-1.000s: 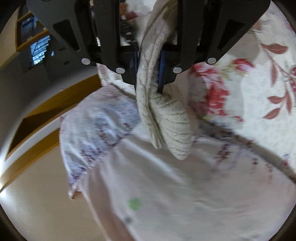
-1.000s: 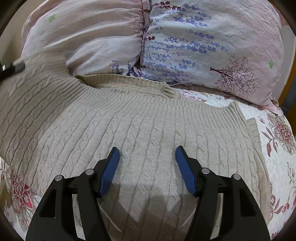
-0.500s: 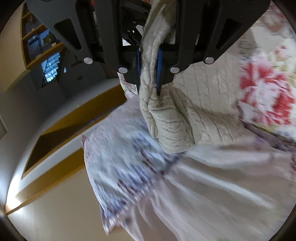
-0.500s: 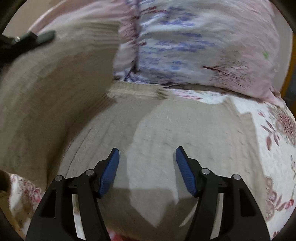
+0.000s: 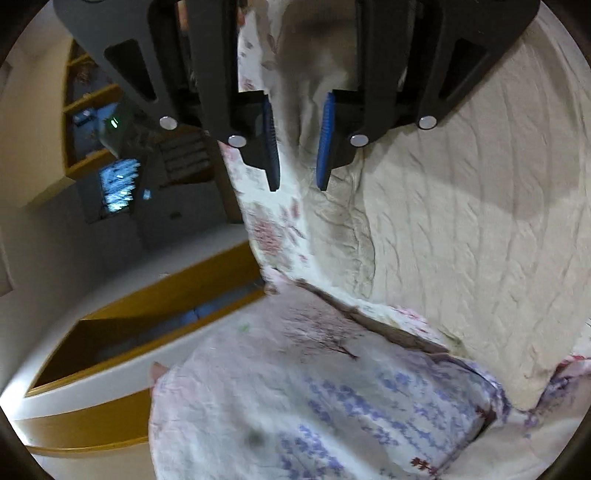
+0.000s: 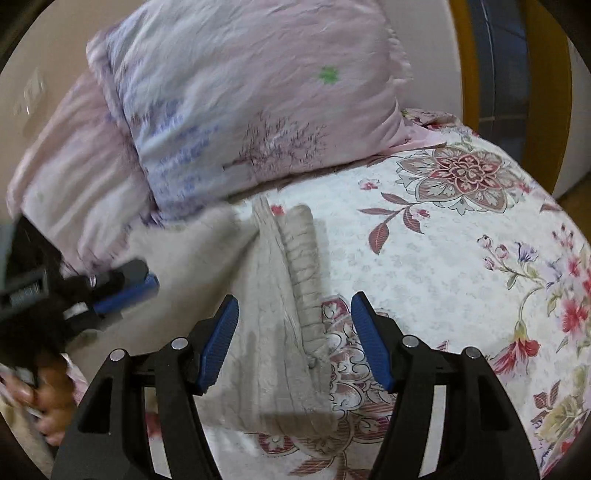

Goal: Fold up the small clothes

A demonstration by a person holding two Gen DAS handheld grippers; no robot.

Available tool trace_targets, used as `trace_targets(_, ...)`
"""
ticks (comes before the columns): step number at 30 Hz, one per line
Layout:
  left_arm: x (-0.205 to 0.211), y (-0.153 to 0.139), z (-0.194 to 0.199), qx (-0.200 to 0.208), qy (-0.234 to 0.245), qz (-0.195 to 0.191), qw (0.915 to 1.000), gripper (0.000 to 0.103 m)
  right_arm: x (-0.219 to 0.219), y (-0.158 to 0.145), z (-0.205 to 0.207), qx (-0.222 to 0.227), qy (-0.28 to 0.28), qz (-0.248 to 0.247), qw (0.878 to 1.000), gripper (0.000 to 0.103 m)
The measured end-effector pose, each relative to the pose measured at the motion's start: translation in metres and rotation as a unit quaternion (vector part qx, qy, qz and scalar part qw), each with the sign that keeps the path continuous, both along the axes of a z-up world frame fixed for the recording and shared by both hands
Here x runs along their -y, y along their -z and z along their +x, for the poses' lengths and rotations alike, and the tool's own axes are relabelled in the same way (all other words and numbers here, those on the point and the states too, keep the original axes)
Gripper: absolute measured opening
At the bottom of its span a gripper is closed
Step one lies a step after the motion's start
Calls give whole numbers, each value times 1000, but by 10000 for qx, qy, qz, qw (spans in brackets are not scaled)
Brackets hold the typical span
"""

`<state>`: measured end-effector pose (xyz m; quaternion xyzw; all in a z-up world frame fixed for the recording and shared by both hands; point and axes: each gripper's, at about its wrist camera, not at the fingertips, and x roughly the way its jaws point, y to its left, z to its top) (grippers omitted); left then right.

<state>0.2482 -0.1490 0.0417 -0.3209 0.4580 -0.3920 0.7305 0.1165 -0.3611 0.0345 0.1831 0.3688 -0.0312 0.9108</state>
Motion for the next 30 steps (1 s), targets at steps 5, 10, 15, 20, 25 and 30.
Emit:
trace_targets(5, -45, -39, -15, 721, -430, 231, 9962, 74, 7, -2, 6, -11, -539, 1342, 9895, 65)
trace_targets(10, -91, -44, -15, 876, -1390, 1592, 9735, 82, -1, 18, 33, -602, -838, 2304, 9676, 65)
trace_targets(15, -103, -10, -7, 374, -1427, 2006, 9685, 82, -14, 29, 49, -829, -951, 2476, 9606, 62)
trace_targets(20, -89, 5, -7, 307, -1146, 2127, 9699, 82, -18, 32, 62, -933, -928, 2470, 9600, 53)
trace_targets(25, -83, 12, -8, 339, -967, 2040, 9736, 82, -19, 34, 76, -906, -846, 2461, 9613, 34)
trace_targets(30, -85, 12, -8, 307, -976, 1915, 9762, 83, -26, 26, 77, -647, -924, 1975, 9738, 18)
